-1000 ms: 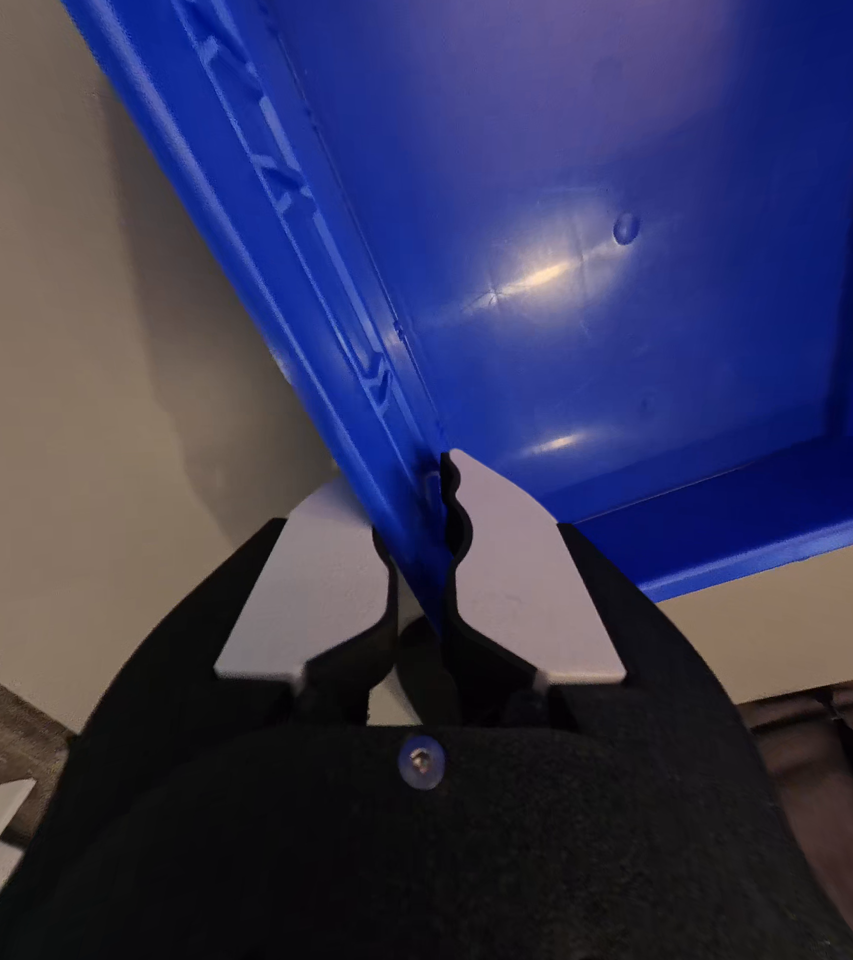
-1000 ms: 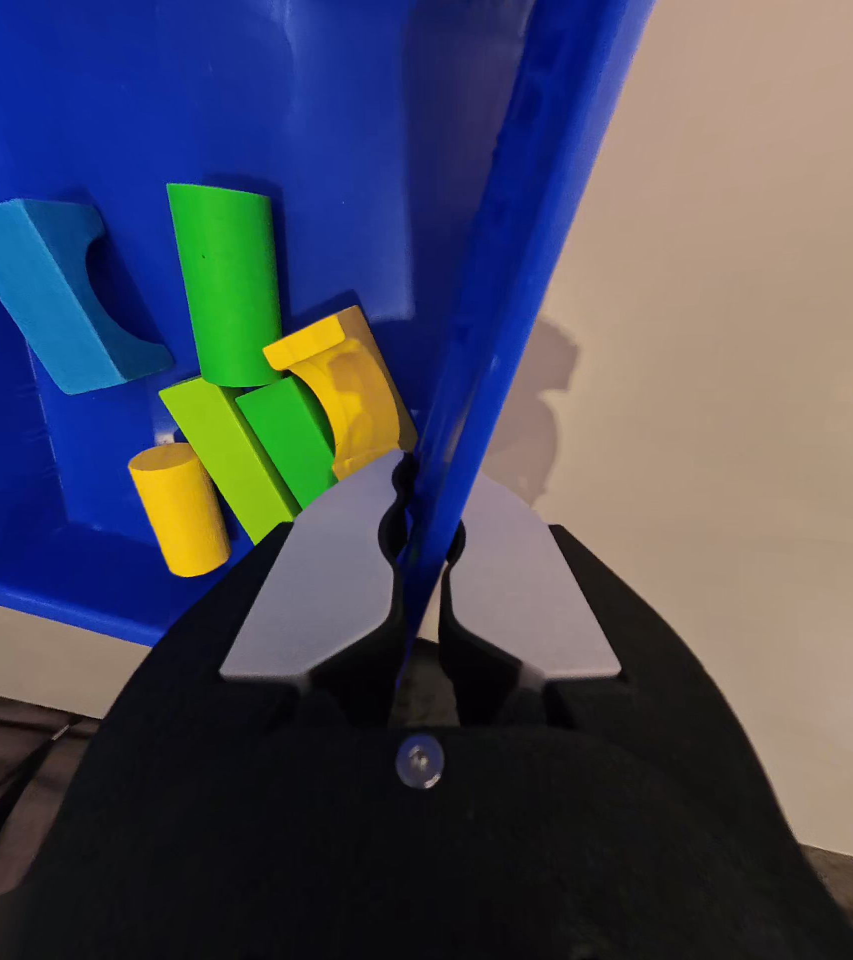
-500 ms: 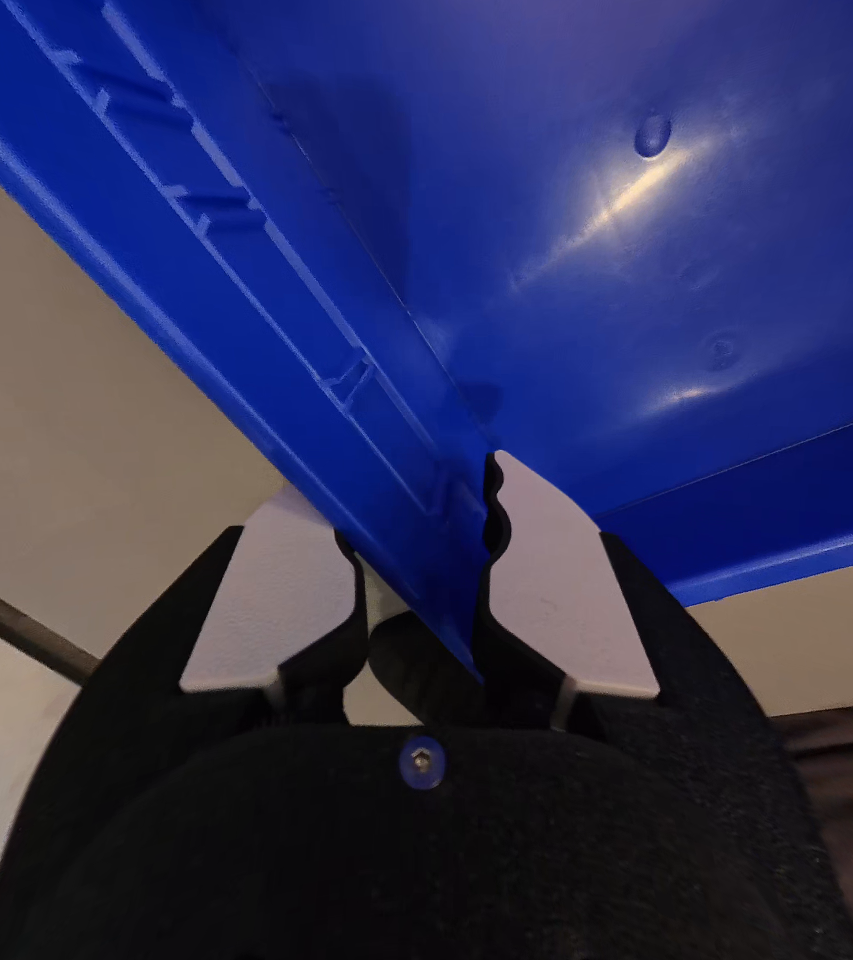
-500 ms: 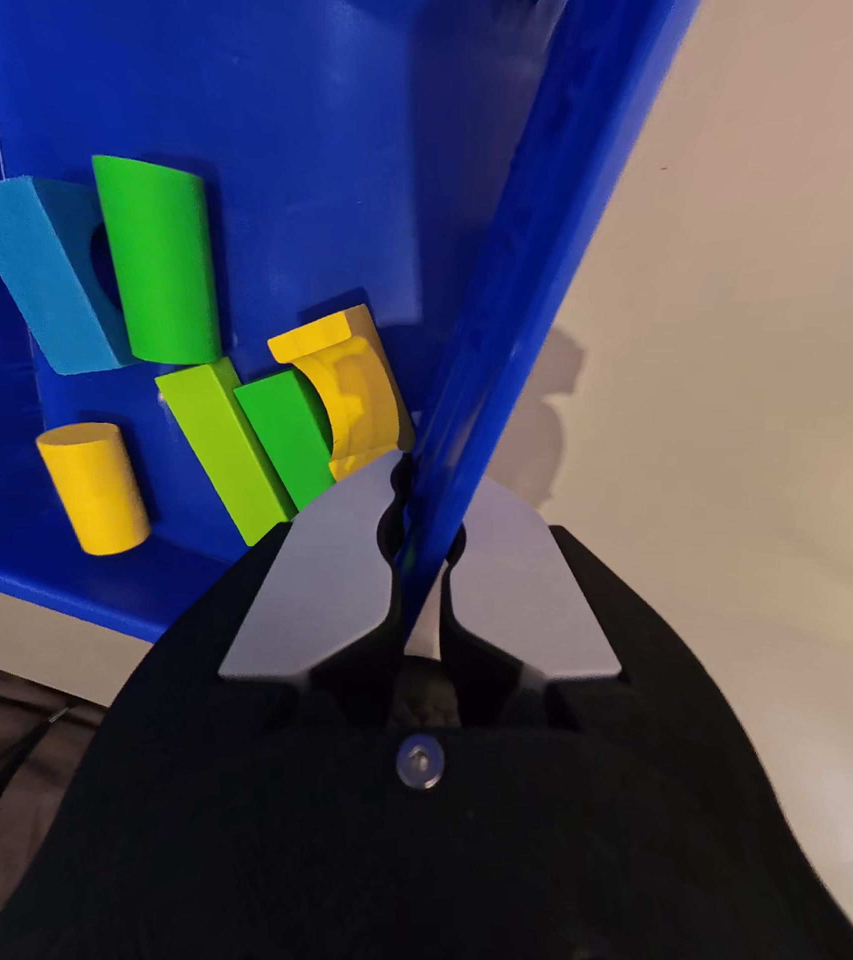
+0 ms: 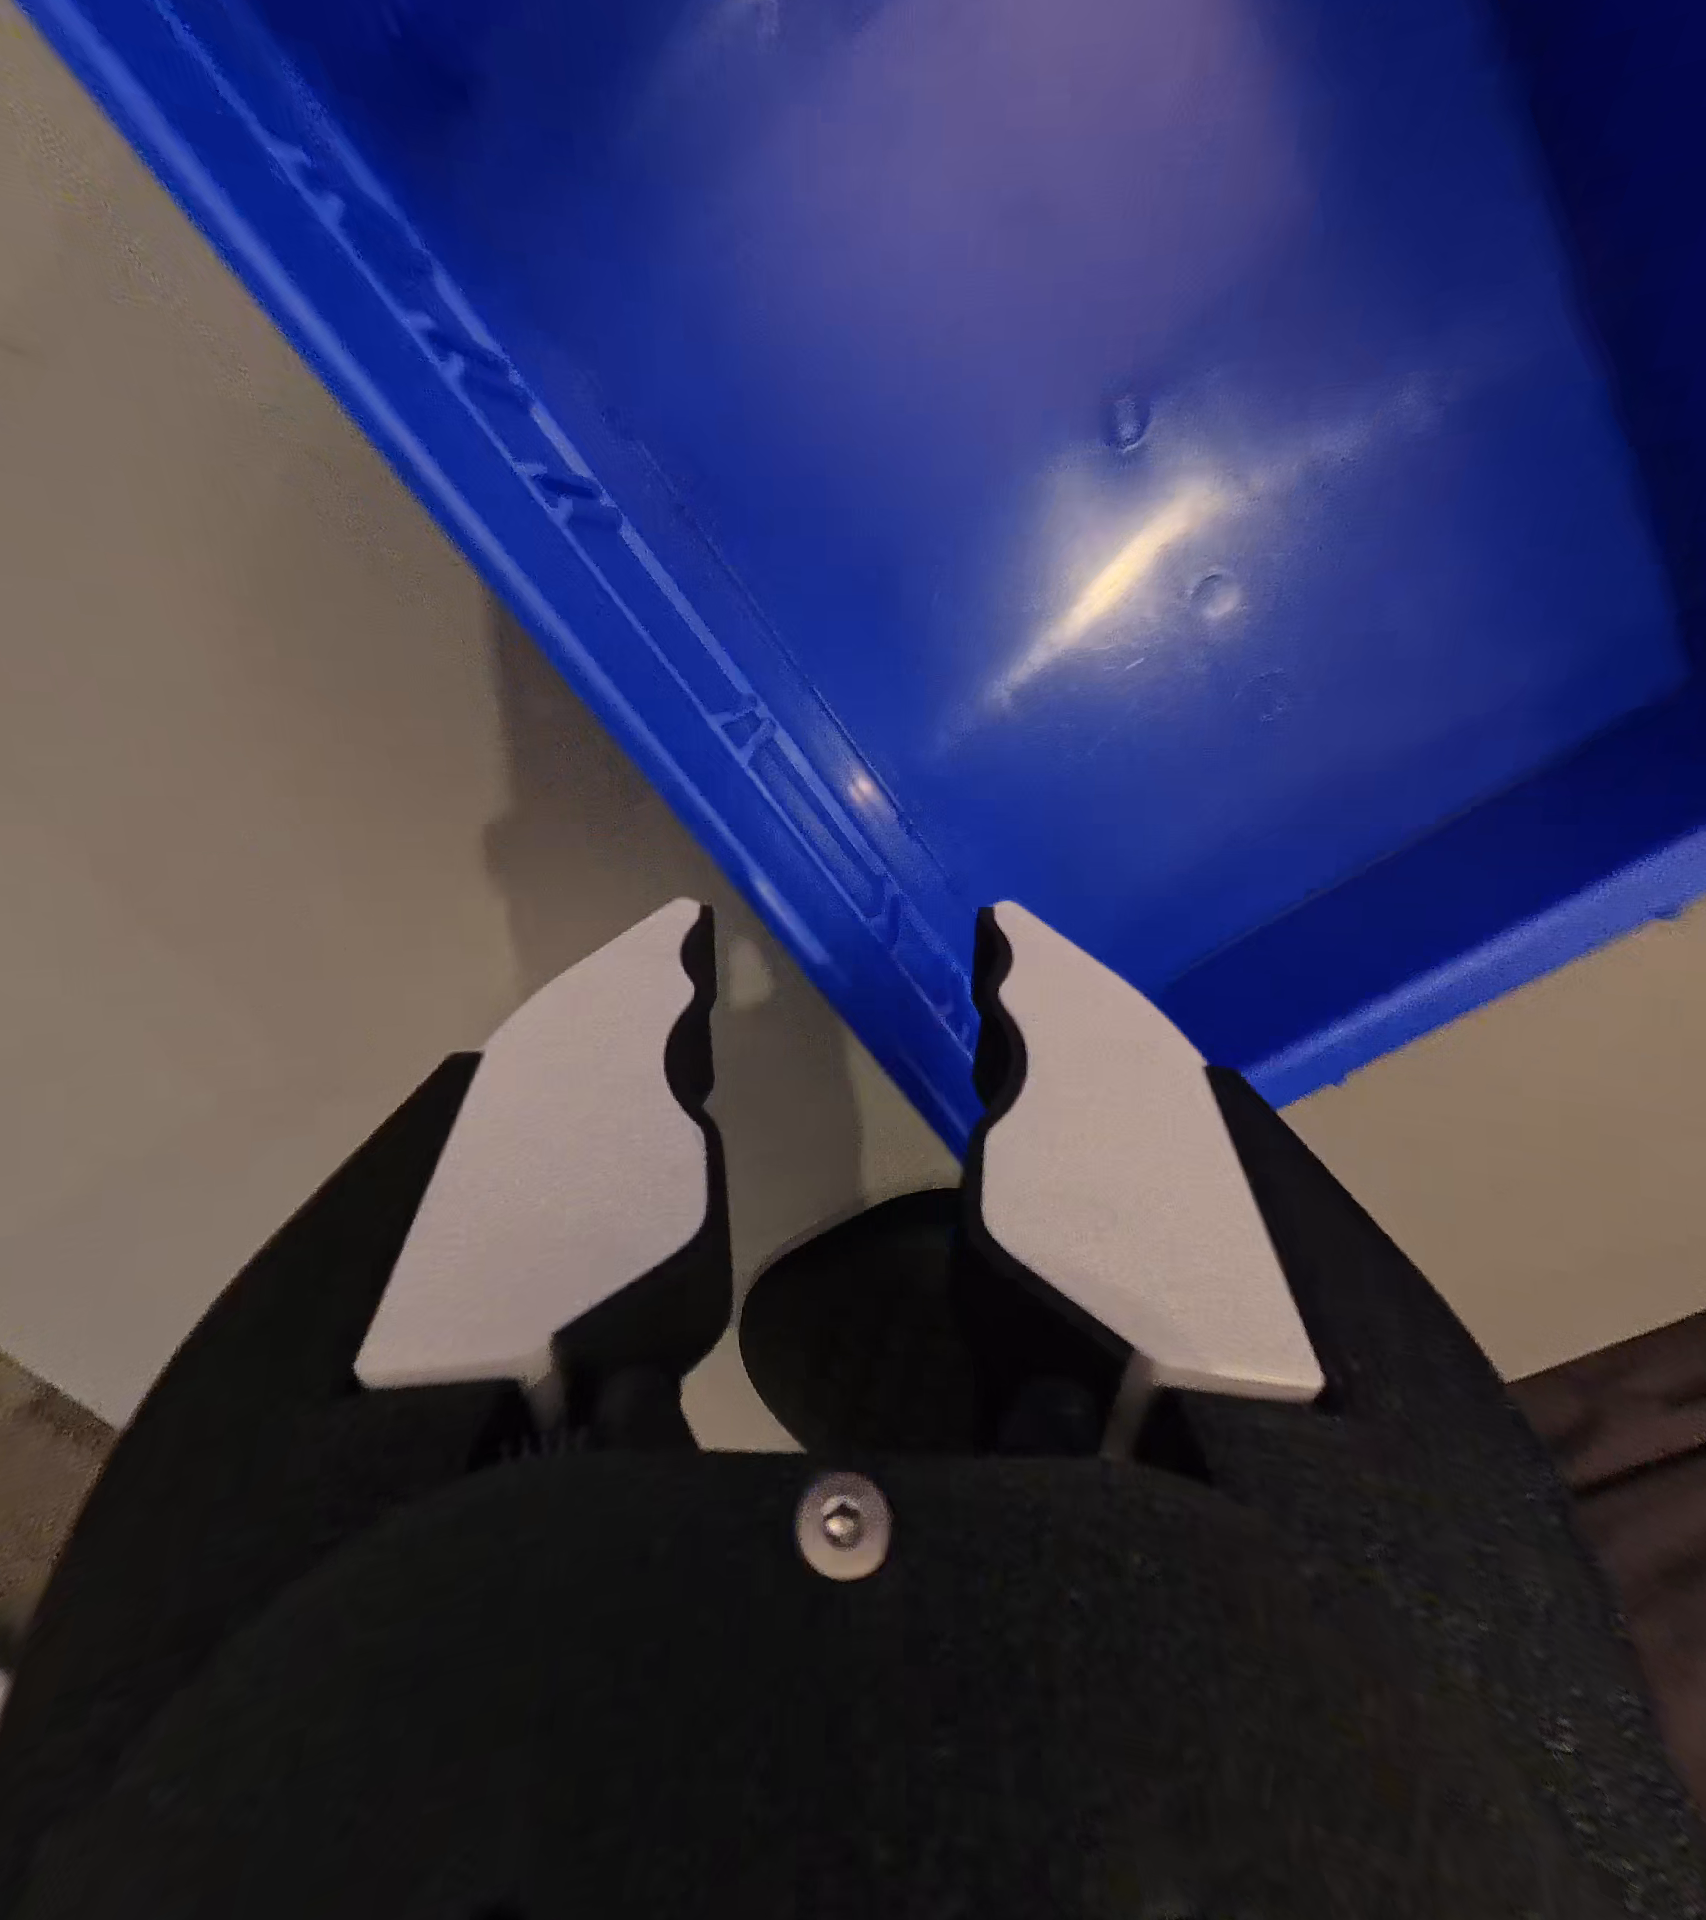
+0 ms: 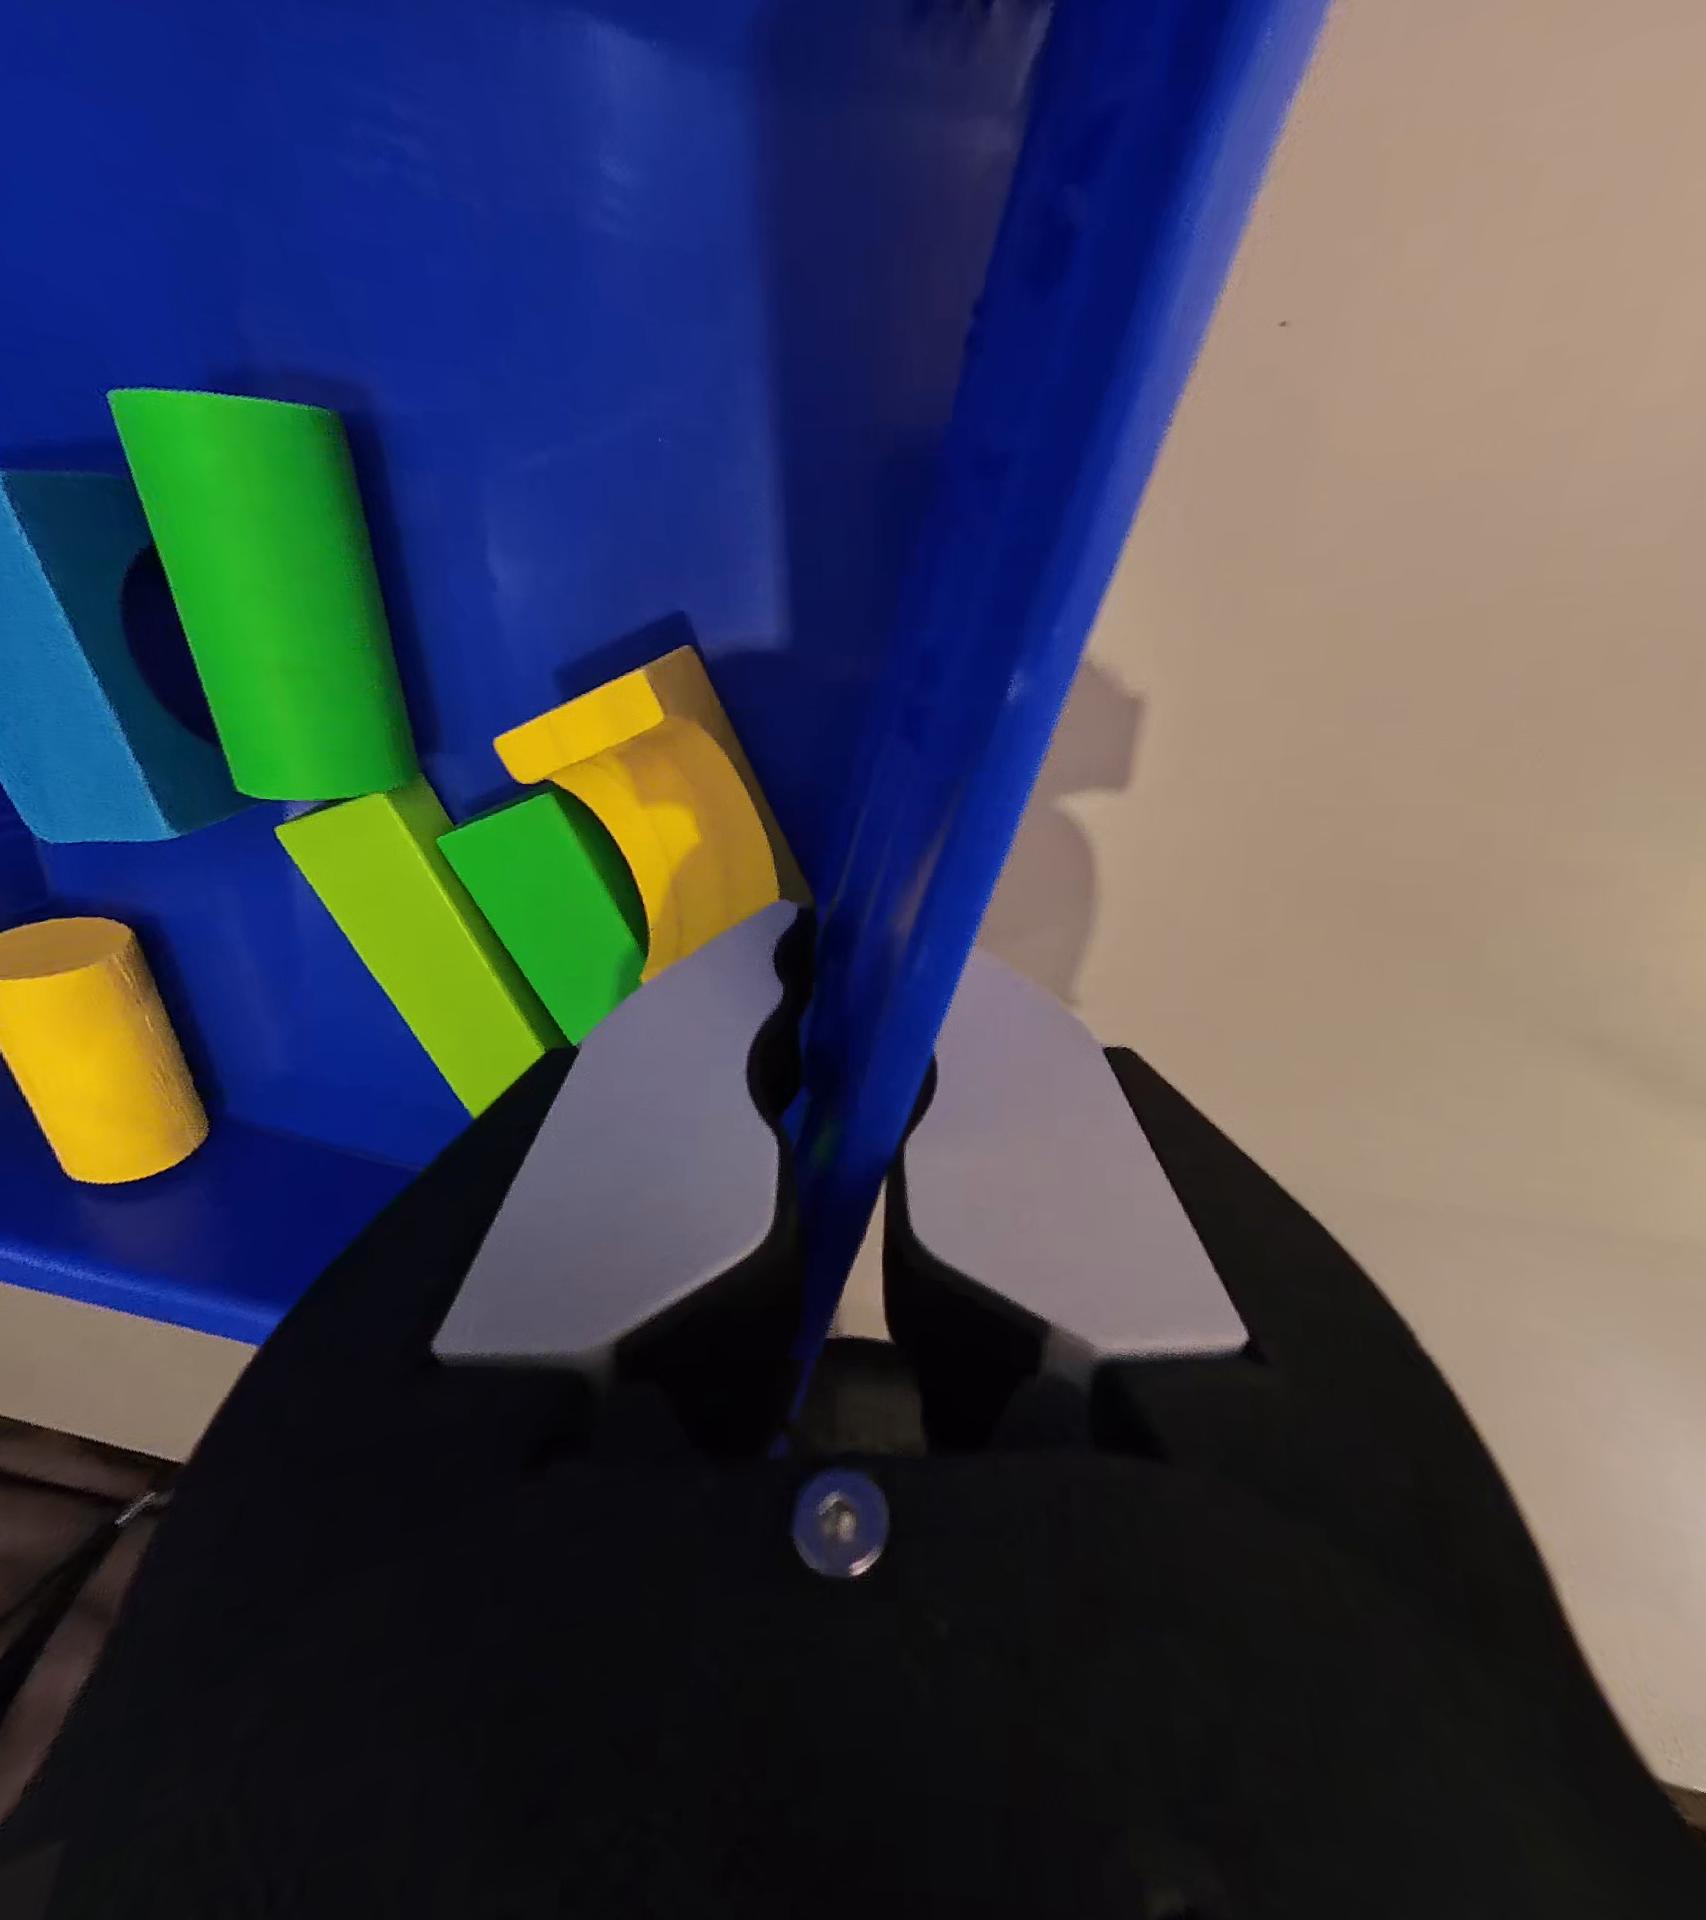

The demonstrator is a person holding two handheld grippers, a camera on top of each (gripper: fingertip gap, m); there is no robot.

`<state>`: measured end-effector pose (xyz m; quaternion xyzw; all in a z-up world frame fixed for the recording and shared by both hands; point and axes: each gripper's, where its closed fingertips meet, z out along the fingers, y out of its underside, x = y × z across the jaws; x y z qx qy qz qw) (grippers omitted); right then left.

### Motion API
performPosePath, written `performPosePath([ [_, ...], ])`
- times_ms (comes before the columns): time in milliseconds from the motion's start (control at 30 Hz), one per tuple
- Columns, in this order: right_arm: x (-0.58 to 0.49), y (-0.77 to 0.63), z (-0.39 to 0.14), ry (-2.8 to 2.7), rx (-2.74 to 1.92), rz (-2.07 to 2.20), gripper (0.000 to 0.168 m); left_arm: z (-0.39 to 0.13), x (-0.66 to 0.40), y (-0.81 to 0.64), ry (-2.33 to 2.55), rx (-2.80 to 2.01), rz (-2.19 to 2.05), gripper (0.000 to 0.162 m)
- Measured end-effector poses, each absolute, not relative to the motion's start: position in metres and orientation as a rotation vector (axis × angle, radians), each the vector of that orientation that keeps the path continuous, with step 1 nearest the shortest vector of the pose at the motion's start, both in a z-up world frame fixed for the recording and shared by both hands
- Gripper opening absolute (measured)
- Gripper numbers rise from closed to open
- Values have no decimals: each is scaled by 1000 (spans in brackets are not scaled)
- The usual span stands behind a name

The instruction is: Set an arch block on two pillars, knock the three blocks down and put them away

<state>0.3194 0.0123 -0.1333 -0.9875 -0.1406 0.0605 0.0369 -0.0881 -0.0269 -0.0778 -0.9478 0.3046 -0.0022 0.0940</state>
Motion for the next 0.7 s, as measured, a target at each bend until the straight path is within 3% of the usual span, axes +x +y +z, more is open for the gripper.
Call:
performPosePath([
  [467, 365, -14, -130, -325, -3239, 326, 8, 33, -156, -58, 640, -2428, -266, 39],
  [700, 371, -26, -82, -252, -3219, 252, 9, 58, -170, -74, 606, -2310, -338, 36],
])
